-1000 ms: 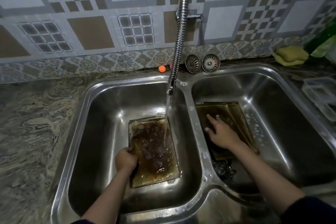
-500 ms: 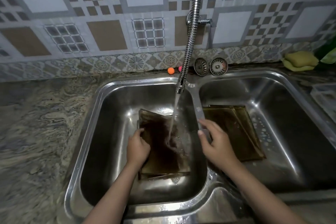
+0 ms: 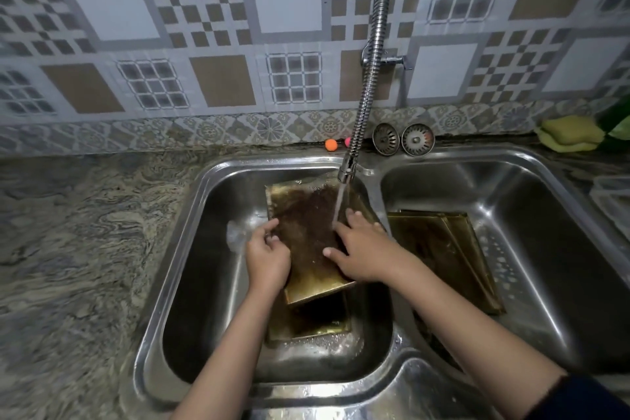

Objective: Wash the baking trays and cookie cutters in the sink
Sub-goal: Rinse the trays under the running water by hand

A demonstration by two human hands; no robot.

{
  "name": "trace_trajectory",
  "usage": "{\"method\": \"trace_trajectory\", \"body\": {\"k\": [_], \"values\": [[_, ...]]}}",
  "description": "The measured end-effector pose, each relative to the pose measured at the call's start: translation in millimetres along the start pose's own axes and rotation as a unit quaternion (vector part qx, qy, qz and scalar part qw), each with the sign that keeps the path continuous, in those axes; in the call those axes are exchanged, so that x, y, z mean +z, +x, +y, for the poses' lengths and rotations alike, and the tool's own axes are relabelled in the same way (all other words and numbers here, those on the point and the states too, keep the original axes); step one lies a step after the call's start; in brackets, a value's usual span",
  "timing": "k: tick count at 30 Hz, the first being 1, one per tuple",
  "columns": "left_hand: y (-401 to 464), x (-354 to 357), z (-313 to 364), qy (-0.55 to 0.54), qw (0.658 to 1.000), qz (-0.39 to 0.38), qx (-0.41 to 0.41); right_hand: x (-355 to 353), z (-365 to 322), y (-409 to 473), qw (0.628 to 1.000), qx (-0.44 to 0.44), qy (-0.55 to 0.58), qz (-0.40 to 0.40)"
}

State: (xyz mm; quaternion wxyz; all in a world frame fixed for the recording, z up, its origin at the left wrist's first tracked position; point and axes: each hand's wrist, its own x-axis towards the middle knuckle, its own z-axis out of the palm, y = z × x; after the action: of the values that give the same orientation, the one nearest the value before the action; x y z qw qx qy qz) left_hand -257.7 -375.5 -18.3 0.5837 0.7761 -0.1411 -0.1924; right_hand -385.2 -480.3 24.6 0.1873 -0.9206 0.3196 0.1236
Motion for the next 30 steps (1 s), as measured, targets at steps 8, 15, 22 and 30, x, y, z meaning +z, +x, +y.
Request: {"method": "trace_trajectory", "body": {"k": [8, 15, 22, 30], "values": [[-21.7, 15.3, 0.8, -0.084, 0.996, -0.004, -0.009, -7.4, -2.2, -9.2, 0.994, -0.066, -0.088, 0.006], [-17.7, 8.8, 26.3, -0.072, 0.994, -0.040, 0.072, 0.2, 21.3, 9.7, 0.991, -0.046, 0.029, 0.120], [-8.1, 5.5, 34.2, -0.165, 0.985, -0.051, 0.018, -16.8, 11.5, 17.8, 0.991, -0.037, 0.029, 0.122], [-13.7, 2.1, 31.3, -0.272, 0.956, -0.063, -0.094, -29.8, 5.2, 20.1, 0.997, -0.039, -0.019, 0.065]]}}
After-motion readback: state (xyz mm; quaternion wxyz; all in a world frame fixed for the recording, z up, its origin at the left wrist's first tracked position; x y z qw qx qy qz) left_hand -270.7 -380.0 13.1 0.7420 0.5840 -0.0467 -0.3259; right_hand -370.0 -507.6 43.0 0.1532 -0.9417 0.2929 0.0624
